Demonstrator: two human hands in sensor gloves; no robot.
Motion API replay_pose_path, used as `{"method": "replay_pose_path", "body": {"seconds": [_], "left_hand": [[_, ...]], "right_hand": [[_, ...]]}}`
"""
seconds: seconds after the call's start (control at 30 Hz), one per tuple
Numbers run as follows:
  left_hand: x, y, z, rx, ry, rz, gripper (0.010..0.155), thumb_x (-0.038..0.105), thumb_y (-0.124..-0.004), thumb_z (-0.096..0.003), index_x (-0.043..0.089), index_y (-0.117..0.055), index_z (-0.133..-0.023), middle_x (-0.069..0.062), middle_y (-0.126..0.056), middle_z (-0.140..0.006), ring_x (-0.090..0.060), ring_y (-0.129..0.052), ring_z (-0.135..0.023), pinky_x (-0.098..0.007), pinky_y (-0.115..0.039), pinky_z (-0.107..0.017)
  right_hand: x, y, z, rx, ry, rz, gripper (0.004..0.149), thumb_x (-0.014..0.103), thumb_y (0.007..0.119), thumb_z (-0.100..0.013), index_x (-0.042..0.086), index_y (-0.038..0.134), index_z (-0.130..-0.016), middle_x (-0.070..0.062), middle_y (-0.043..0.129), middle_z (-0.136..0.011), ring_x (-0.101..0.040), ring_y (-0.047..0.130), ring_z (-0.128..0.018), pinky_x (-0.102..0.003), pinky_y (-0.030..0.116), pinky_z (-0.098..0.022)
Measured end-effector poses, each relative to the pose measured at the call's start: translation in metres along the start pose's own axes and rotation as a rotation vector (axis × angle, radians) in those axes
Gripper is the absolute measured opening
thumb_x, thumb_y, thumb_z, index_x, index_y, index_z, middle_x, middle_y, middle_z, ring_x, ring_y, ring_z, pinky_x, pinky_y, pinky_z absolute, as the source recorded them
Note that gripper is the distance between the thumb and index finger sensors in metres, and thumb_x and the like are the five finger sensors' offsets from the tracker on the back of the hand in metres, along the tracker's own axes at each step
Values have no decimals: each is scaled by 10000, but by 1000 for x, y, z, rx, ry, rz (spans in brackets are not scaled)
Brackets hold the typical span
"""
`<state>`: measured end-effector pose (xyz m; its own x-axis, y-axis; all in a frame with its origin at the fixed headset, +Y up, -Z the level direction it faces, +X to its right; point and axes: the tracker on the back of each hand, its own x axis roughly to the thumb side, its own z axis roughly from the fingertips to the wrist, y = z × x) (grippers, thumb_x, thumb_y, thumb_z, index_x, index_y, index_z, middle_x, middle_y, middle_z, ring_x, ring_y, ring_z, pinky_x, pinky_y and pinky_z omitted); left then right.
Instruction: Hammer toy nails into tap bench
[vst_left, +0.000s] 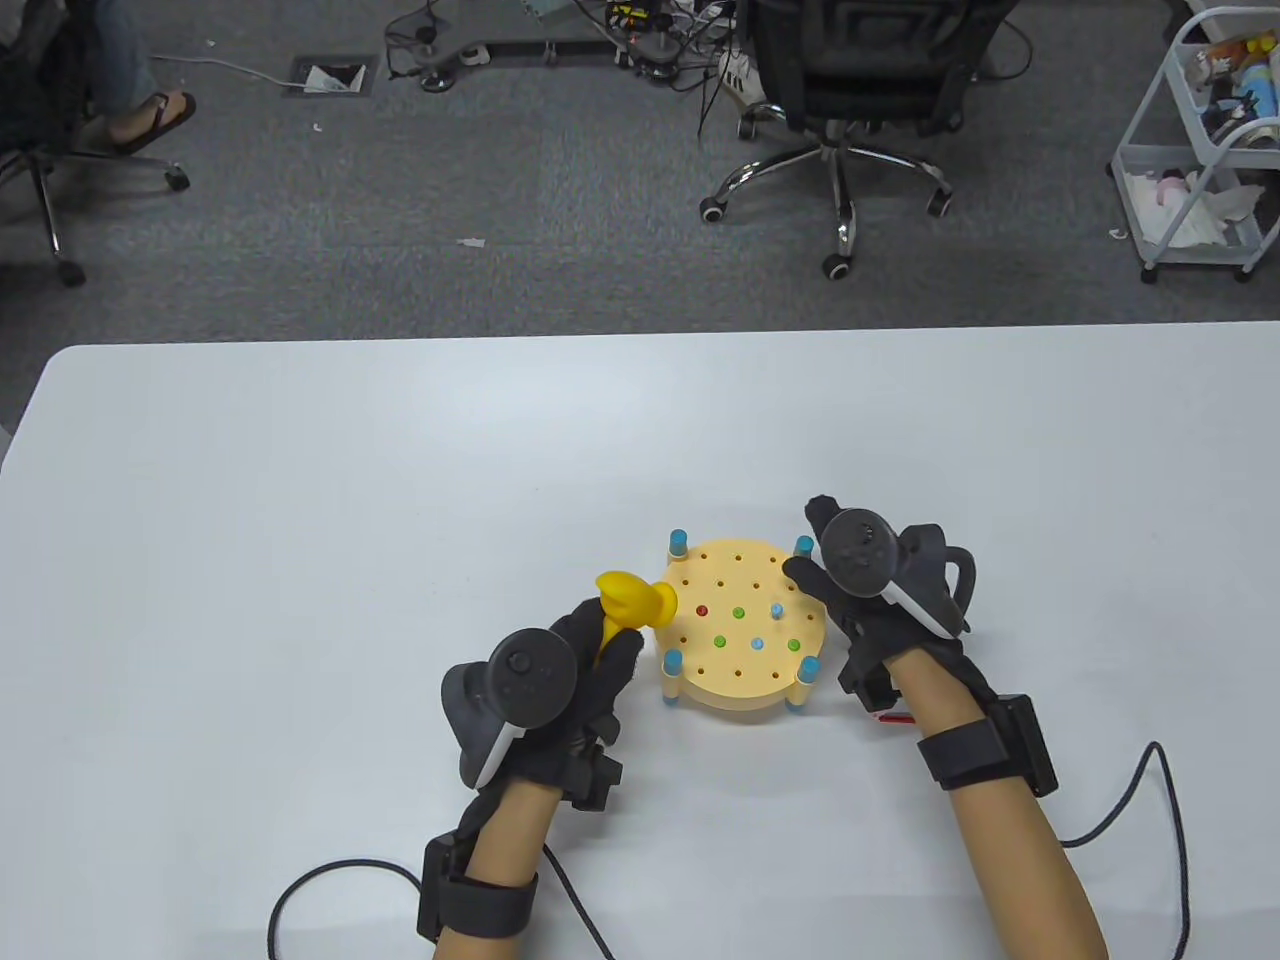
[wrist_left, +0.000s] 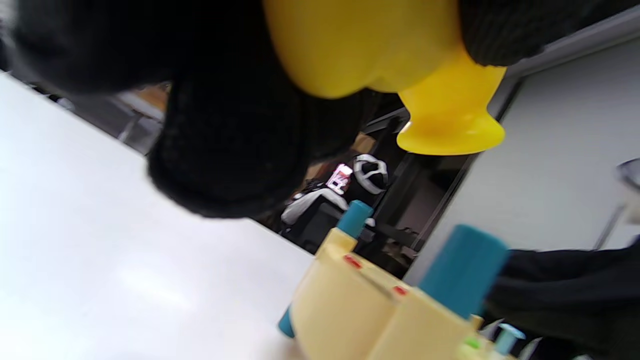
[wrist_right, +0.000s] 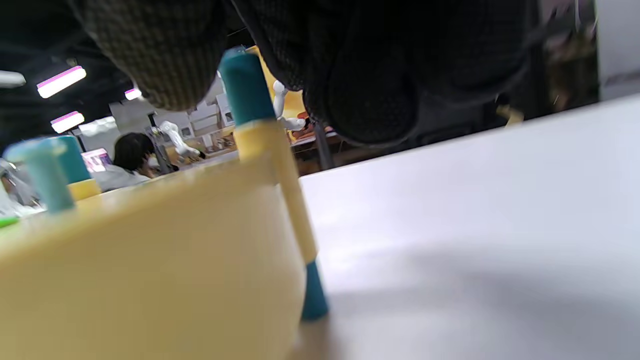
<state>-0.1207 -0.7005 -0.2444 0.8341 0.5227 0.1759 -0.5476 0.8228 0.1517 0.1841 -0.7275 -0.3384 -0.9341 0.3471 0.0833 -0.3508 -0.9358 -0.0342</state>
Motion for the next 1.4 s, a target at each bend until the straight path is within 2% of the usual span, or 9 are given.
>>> {"method": "replay_pose_path", "body": {"seconds": [0.47, 0.63, 0.77, 0.83, 0.97, 1.03, 1.17, 1.27, 1.4], "left_hand": [[144, -49, -40, -171, -156, -683, 648, 539, -705, -382, 117, -813, -862, -131, -1034, -522, -243, -1064, -244, -343, -832, -115], [142, -70, -52, -319, -46, -731, 648, 531, -691, -390, 96, -802, -858, -140, -1030, -504, -241, -1061, -224, -340, -830, -98], [136, -66, -49, -165, -99, -602, 645, 503, -756, -366, 67, -869, -829, -183, -1057, -457, -288, -1062, -178, -366, -822, -66], [136, -74, -49, -334, -43, -757, 646, 533, -683, -380, 104, -788, -851, -130, -1019, -483, -225, -1026, -180, -326, -823, -93], [146, -72, -42, -114, -172, -696, 640, 491, -785, -346, 56, -917, -797, -196, -1072, -409, -297, -1049, -131, -371, -816, -43], [148, -84, -42, -323, -40, -930, 655, 529, -671, -364, 83, -804, -825, -130, -1029, -449, -231, -1046, -176, -333, -820, -70], [154, -65, -39, -55, -146, -770, 645, 524, -721, -356, 88, -877, -805, -139, -1058, -416, -246, -1047, -138, -332, -824, -49], [145, -81, -41, -280, -52, -917, 655, 557, -651, -336, 122, -797, -803, -83, -1025, -437, -180, -1048, -164, -306, -827, -65], [156, -39, -27, 75, -165, -600, 643, 543, -668, -362, 118, -824, -819, -102, -1035, -442, -208, -1047, -161, -315, -829, -67]], "right_hand": [[-30, 33, -1, -32, 20, -292, 572, 466, 681, -424, 220, 693, -940, -128, 848, -836, -226, 949, -589, -370, 816, -430], [-30, 33, -1, -25, 20, -307, 572, 468, 681, -424, 222, 692, -940, -131, 848, -835, -229, 947, -591, -371, 814, -429], [-29, 34, -1, -28, 19, -300, 574, 469, 678, -423, 221, 692, -940, -129, 849, -835, -227, 949, -587, -369, 816, -424], [-29, 34, -1, -29, 20, -298, 574, 467, 679, -422, 219, 693, -939, -131, 849, -834, -229, 949, -586, -369, 816, -423], [-29, 34, 0, -30, 19, -295, 575, 469, 676, -423, 217, 693, -940, -129, 849, -834, -228, 949, -585, -368, 816, -422], [-28, 34, 0, -36, 21, -291, 574, 468, 676, -423, 216, 693, -940, -132, 851, -831, -228, 951, -582, -367, 817, -419], [-28, 34, 0, -37, 18, -281, 574, 467, 673, -425, 214, 693, -940, -129, 852, -831, -226, 952, -580, -366, 818, -416], [-27, 34, 1, -39, 23, -282, 575, 465, 674, -424, 211, 692, -940, -133, 852, -830, -228, 953, -576, -367, 818, -414], [-28, 34, 1, -34, 21, -292, 577, 470, 672, -424, 215, 690, -941, -131, 851, -832, -226, 953, -578, -367, 818, -415]]}}
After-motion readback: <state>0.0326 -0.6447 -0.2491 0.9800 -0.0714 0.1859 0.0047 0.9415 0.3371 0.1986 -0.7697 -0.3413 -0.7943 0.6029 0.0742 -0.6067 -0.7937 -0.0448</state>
